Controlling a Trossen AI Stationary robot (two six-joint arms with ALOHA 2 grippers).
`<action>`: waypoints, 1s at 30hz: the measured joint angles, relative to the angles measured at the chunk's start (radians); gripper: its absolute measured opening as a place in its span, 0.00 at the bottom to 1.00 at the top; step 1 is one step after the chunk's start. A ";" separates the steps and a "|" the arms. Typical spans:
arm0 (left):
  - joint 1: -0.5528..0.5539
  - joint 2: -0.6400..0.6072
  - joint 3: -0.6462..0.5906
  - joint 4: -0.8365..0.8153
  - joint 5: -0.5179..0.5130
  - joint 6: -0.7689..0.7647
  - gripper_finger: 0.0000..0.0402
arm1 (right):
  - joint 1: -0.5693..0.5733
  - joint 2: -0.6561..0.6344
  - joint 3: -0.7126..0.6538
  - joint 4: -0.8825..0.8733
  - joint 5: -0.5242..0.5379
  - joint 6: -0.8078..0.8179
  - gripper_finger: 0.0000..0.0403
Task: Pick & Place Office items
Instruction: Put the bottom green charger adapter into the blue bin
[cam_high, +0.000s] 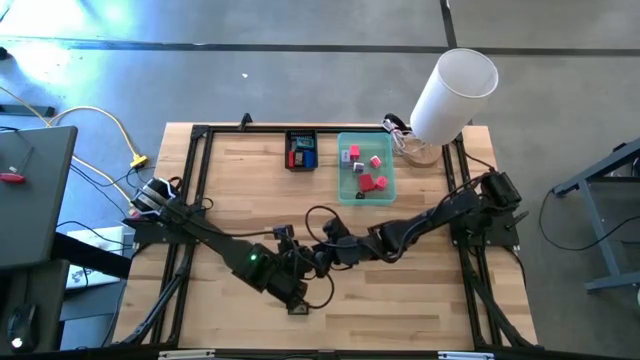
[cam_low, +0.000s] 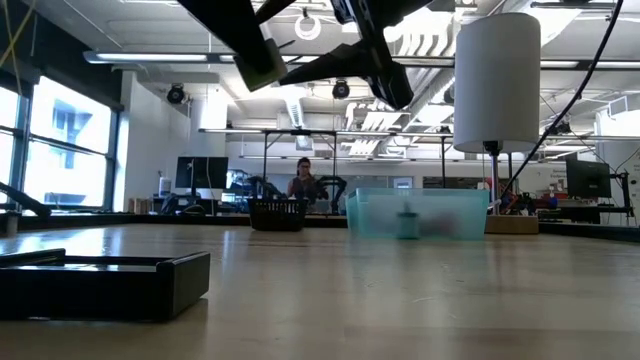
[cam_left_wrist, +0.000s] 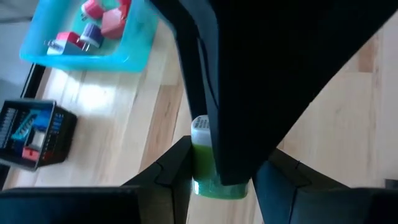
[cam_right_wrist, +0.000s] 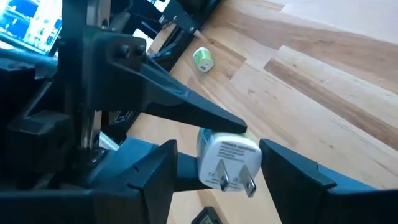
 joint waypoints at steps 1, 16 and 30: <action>0.001 0.000 0.000 0.009 0.001 0.012 0.32 | 0.000 0.000 0.000 -0.001 -0.004 -0.003 0.53; -0.010 0.001 0.000 0.029 -0.025 0.060 0.32 | -0.002 0.000 0.000 -0.002 -0.063 0.005 0.38; -0.011 0.001 -0.001 0.029 -0.030 0.070 0.35 | -0.002 0.000 0.000 -0.005 -0.064 -0.033 0.32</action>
